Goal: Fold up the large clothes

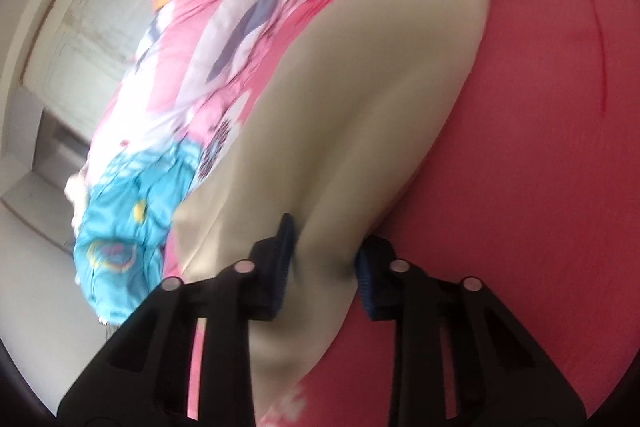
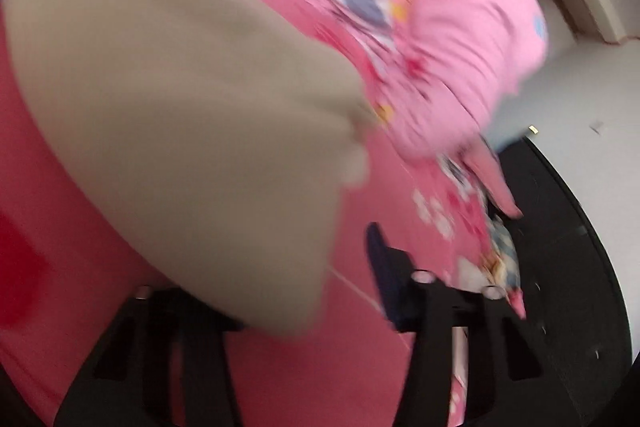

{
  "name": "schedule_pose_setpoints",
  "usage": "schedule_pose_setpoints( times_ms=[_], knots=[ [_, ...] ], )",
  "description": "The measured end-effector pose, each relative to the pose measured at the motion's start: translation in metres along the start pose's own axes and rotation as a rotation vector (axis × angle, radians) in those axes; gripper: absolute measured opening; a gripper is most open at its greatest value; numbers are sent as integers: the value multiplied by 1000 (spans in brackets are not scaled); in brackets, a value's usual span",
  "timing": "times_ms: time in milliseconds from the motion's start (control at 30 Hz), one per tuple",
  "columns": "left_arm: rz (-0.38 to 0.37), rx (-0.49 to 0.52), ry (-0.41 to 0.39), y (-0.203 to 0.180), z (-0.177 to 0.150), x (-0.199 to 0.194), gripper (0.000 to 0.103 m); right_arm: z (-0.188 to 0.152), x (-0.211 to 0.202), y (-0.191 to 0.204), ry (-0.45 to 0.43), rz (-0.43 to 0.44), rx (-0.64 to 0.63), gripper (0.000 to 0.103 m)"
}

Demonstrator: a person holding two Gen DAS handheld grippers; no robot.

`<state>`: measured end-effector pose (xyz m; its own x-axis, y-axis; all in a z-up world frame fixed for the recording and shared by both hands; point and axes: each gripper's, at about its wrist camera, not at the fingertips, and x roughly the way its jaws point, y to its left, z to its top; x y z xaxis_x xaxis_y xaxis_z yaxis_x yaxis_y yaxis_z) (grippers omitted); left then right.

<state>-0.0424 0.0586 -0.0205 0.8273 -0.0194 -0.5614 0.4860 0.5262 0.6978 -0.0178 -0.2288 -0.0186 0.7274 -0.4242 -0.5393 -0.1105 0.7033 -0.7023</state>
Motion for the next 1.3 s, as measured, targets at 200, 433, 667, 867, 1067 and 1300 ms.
schedule_pose_setpoints(
  times_ms=[200, 433, 667, 867, 1067, 1300],
  knots=[
    [70, 33, 64, -4, -14, -16, 28, -55, -25, -21, 123, -99, 102, 7],
    [-352, -527, -46, 68, 9, -68, 25, -28, -119, -41, -68, 27, 244, 29],
    [-678, -1120, -45, 102, 44, 65, 0, 143, -89, 27, -282, 580, 407, 50],
    [-453, -891, 96, 57, 60, 102, 3, 146, -14, 88, -136, 652, 391, 50],
    [-444, -979, -44, 79, 53, 46, 2, 144, -42, 53, -191, 650, 454, 49],
    [-504, -893, 89, 21, 65, 68, 5, 131, -22, 93, -107, 629, 360, 55]
  ],
)
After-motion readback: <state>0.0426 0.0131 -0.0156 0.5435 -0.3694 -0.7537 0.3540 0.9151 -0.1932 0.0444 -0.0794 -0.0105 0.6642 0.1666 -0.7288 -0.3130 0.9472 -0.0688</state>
